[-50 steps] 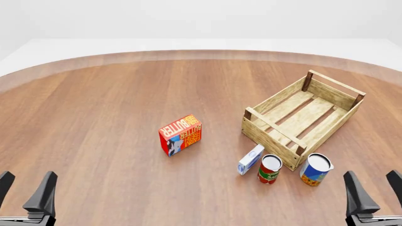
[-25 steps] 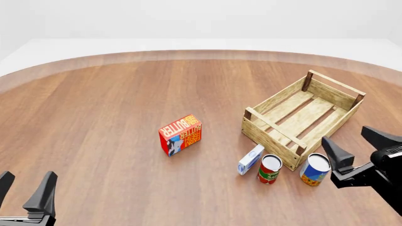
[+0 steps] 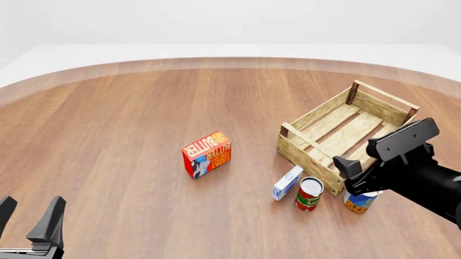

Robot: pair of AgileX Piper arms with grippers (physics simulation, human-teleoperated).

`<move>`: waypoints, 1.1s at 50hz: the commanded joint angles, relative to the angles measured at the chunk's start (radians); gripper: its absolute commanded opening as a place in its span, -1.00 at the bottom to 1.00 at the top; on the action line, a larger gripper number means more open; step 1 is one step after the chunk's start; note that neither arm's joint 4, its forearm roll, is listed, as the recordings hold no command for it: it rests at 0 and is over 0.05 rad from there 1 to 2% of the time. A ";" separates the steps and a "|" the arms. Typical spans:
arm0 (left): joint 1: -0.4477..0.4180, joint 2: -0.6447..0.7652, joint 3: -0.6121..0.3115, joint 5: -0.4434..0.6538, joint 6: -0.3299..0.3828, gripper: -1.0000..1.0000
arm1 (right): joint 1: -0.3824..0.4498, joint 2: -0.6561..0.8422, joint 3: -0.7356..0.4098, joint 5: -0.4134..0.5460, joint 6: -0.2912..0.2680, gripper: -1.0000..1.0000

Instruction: Pick up the tomato sauce, and put it in the wooden tray.

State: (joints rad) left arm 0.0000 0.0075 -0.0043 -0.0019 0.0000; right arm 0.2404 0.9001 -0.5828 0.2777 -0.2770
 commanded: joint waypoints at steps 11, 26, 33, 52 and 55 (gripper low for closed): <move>0.000 0.000 0.000 0.000 0.000 1.00 | 0.065 0.155 0.052 -0.024 0.022 1.00; 0.000 0.000 0.000 0.000 0.000 1.00 | 0.043 0.257 0.077 -0.129 0.033 1.00; 0.000 0.000 0.000 0.000 0.000 1.00 | 0.049 0.288 0.085 -0.160 0.034 1.00; 0.000 0.000 0.000 0.000 0.000 1.00 | 0.052 0.366 0.104 -0.234 0.048 1.00; 0.000 0.000 0.000 0.000 0.000 1.00 | 0.056 0.379 0.102 -0.243 0.058 1.00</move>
State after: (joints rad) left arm 0.0000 0.0075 -0.0043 -0.0019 0.0000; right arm 0.3000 1.2437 -0.4842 0.0656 -0.2235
